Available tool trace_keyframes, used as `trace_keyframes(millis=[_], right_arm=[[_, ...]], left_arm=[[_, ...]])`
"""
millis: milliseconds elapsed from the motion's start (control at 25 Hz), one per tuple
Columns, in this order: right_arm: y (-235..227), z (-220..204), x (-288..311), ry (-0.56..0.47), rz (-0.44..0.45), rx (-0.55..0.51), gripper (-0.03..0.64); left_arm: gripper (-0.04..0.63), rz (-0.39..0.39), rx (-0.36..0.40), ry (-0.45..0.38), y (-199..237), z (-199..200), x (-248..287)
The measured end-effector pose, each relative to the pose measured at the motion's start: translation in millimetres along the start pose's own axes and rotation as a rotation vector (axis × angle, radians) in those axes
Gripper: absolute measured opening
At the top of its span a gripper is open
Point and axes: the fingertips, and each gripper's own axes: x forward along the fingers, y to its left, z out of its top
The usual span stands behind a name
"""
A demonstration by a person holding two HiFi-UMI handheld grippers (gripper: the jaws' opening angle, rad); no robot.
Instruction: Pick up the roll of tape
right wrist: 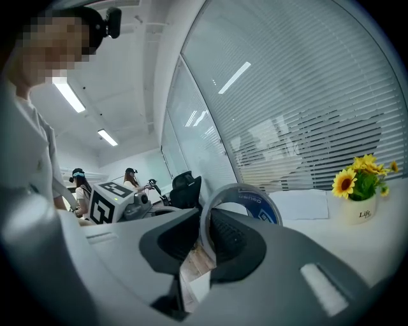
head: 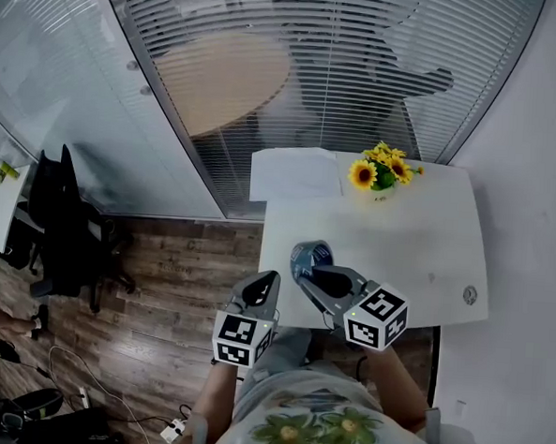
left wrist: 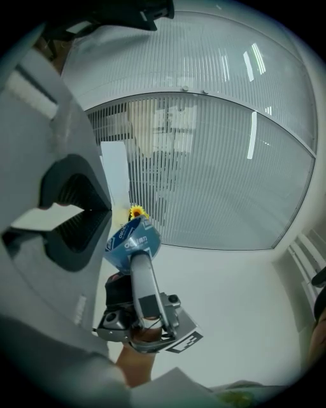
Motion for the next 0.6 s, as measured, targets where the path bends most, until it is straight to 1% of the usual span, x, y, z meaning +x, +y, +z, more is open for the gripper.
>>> trace_keyframes(millis=[280,600], right_arm=[[15.0,3.2,-5.4,-0.005,0.009,-0.03,0.052],[25.7,2.1,-10.2,-0.015,0.013,-0.036,0.052]], left_arm=[[0.003,-0.005,0.004,-0.001,-3.4,-0.8,-7.1],[0.003,-0.007,0.009,-0.002,-7.4,-2.8,-14.1]])
